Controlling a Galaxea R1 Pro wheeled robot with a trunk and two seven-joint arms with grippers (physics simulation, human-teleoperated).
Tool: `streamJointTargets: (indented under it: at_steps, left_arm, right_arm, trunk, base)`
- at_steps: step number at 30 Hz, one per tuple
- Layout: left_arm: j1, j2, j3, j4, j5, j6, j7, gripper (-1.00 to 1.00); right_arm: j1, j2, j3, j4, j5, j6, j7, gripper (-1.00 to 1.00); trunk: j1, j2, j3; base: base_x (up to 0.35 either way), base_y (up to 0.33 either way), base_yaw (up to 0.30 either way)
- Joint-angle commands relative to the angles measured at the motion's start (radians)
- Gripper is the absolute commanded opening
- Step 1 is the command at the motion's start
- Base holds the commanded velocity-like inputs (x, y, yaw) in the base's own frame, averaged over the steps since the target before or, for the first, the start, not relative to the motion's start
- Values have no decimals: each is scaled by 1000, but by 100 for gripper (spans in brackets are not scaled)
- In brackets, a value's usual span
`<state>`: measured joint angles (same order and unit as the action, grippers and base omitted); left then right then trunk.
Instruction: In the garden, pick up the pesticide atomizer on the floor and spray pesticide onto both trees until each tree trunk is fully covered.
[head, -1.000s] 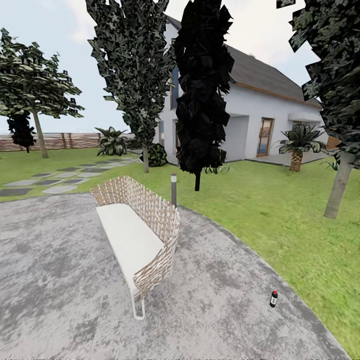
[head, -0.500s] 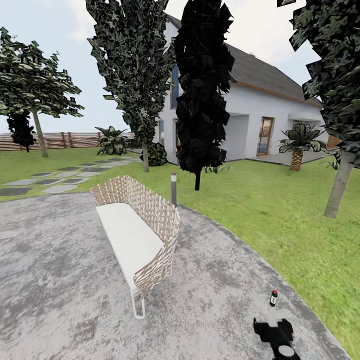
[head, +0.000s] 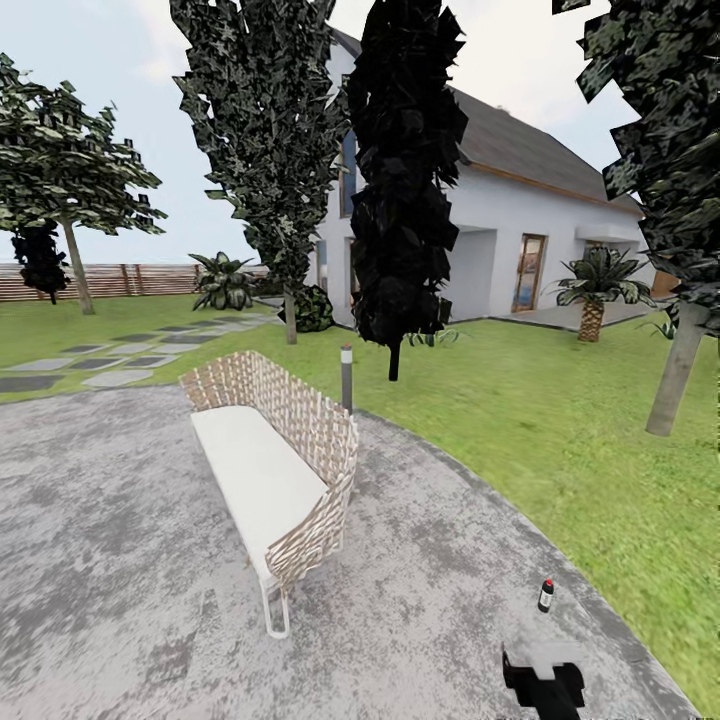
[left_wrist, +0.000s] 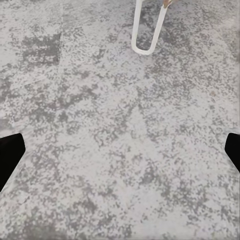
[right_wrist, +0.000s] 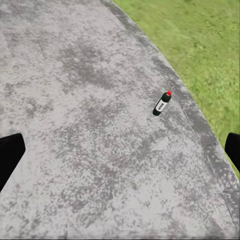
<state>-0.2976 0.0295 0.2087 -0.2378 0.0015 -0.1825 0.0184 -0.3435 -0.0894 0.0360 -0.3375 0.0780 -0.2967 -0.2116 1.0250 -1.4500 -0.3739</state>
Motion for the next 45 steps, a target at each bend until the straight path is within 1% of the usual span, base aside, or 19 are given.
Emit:
streamJointTargets:
  at_steps: [1, 5, 17, 26, 35, 45]
  left_arm:
    - [0, 0, 0, 0, 0, 0, 0, 100]
    - [0, 0, 0, 0, 0, 0, 0, 100]
    - [0, 0, 0, 0, -1, 0, 0, 100]
    - [0, 0, 0, 0, -1, -1, 0, 100]
    - [0, 0, 0, 0, -2, -1, 0, 100]
    - [0, 0, 0, 0, -2, 0, 0, 100]
  right_arm:
    - [0, 0, 0, 6, 0, -6, 0, 100]
    - [0, 2, 1, 23, 0, -21, 0, 100]
    - [0, 2, 1, 28, 0, -25, 0, 100]
    - [0, 2, 1, 29, 0, -25, 0, 100]
    - [0, 3, 1, 31, 2, -25, 1, 100]
    - [0, 4, 1, 31, 2, -25, 1, 100]
  trunk:
    - [0, 0, 0]
    - [0, 0, 0]
    - [0, 0, -4]
    - [0, 0, -11]
    - [0, 0, -13]
    - [0, 0, -13]
  base:
    - [0, 0, -158]
    - [0, 0, -242]
    - [17, 0, -284]
    - [250, 0, -279]
    - [327, -13, -70]
    - [300, -168, -3]
